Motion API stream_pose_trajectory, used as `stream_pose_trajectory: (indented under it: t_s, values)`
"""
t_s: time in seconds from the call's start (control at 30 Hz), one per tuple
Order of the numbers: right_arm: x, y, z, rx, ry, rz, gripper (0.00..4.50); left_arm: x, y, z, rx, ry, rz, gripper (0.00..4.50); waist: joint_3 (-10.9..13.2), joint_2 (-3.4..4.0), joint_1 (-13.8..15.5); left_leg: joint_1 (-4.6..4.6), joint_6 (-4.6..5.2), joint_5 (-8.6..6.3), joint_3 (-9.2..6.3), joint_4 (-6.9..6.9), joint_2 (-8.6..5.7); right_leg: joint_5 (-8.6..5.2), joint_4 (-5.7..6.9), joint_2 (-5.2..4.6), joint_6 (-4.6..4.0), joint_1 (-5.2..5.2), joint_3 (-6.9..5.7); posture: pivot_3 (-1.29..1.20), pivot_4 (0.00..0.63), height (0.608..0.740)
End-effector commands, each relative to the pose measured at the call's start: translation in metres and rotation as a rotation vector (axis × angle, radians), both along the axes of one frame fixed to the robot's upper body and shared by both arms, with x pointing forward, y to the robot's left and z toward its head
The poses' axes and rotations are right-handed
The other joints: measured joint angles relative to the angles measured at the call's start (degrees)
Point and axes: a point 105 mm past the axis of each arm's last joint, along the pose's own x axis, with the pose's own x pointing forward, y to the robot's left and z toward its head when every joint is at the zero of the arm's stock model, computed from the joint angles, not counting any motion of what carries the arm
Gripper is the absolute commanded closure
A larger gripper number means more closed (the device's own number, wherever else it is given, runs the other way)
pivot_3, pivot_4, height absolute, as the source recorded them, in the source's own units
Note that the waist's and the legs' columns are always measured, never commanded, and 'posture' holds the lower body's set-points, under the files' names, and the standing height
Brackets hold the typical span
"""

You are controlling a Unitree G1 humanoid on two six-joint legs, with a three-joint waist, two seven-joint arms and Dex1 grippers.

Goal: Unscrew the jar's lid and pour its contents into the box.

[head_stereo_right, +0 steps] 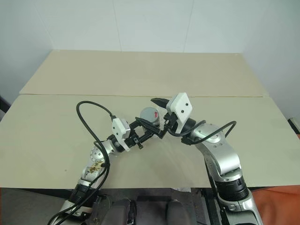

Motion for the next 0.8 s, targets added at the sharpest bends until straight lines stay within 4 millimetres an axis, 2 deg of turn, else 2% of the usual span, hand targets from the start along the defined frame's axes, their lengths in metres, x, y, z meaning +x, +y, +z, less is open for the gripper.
stream_pose_trajectory:
  t_s: [0.03, 0.8]
  values:
    - [-0.003, -0.013, 0.013, 0.013, -0.058, -0.041, 0.03, -0.003, 0.0, 0.011, -0.039, -0.044, -0.01, 2.54, 0.0, 0.0, 0.0, 0.0, 0.0, 0.0, 0.0, 0.0, 0.0, 0.0, 0.0, 0.0, 0.0, 0.0, 0.0, 0.0, 0.15, 0.74]
    - [-0.009, -0.038, 0.006, -0.02, -0.047, -0.099, 0.03, -0.001, 0.005, 0.009, -0.036, -0.041, -0.011, 2.54, 0.0, 0.0, 0.0, 0.0, 0.0, 0.0, -0.01, 0.0, 0.0, 0.0, 0.0, 0.0, 0.0, 0.01, 0.0, 0.0, 0.15, 0.74]
